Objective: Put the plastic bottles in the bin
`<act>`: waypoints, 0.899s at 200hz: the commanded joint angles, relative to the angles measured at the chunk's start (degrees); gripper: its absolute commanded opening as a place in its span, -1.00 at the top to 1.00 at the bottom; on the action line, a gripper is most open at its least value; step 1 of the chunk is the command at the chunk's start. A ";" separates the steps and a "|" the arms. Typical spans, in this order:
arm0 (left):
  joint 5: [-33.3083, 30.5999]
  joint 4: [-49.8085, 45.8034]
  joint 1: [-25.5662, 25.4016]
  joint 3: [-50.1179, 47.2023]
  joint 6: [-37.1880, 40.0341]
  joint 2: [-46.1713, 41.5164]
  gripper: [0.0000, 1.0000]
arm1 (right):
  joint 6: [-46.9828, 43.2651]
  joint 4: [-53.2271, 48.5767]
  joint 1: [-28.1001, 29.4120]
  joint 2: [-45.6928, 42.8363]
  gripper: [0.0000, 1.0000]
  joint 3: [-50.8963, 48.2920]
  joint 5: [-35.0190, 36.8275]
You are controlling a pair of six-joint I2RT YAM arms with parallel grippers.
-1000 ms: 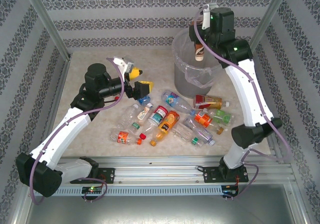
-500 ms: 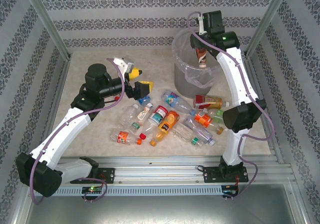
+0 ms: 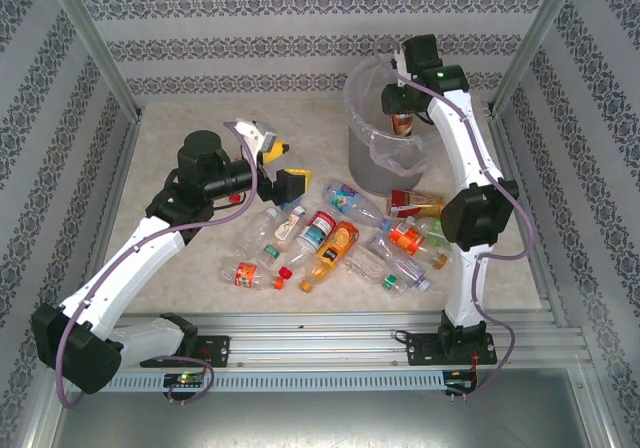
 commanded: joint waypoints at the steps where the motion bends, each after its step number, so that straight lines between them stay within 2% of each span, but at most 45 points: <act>1: -1.96 -1.44 -1.40 0.20 2.72 0.16 -1.00 | 0.88 -2.44 -0.31 1.68 0.09 -0.03 -2.21; 122: -4.45 -3.18 -3.18 0.18 5.00 2.49 -1.00 | 1.85 -7.71 -0.40 10.40 0.09 3.53 -2.61; 159: -4.88 -3.42 -3.31 0.05 5.33 3.03 -1.00 | 1.86 -8.03 -0.48 12.05 0.05 3.13 -2.14; 180: -5.72 -3.19 -3.28 -0.27 5.77 3.10 -1.00 | 2.22 -7.93 -0.64 12.54 -0.03 3.22 -2.60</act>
